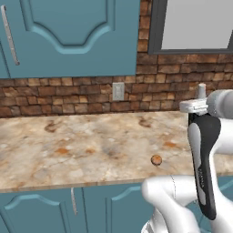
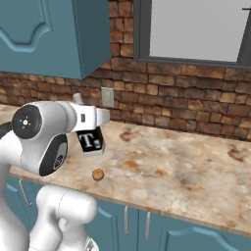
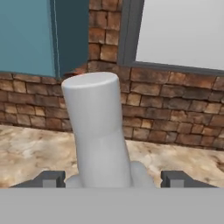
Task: Place the beer and liquor on the top shelf of the fridge to keep them out of children's reach, and place the tangerine on lower shelves for easy access.
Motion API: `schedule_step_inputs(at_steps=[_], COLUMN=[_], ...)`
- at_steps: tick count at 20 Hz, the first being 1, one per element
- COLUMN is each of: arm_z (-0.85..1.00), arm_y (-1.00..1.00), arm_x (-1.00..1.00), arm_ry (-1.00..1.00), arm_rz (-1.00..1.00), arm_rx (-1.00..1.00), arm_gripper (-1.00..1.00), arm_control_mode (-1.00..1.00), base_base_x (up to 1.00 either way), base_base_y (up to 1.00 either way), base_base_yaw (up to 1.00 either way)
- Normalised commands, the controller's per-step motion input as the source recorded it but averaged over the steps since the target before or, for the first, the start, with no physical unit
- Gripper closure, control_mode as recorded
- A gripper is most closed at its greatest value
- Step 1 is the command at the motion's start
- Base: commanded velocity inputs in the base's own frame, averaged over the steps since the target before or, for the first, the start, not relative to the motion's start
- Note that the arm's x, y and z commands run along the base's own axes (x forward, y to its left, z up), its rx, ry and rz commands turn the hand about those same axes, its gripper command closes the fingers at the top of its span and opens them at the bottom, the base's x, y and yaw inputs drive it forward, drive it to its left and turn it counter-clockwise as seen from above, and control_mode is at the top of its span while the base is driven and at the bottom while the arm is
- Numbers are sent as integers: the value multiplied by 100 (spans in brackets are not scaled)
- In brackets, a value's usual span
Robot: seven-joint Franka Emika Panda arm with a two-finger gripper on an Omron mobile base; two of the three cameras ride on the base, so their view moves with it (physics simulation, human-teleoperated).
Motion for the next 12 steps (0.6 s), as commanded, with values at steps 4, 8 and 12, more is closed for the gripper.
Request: schedule_step_inputs(at_steps=[4, 8, 12], arm_z=[58, 0, 0], arm_y=[14, 0, 0], arm_x=[-54, 0, 0], arm_ry=[0, 0, 0], arm_rz=[1, 0, 0], arm_rx=[-8, 0, 0], arm_gripper=[100, 100, 100], arm_control_mode=[-100, 100, 100], base_base_x=[0, -73, -90], base_base_y=[0, 0, 0], base_base_yaw=[0, 4, 0])
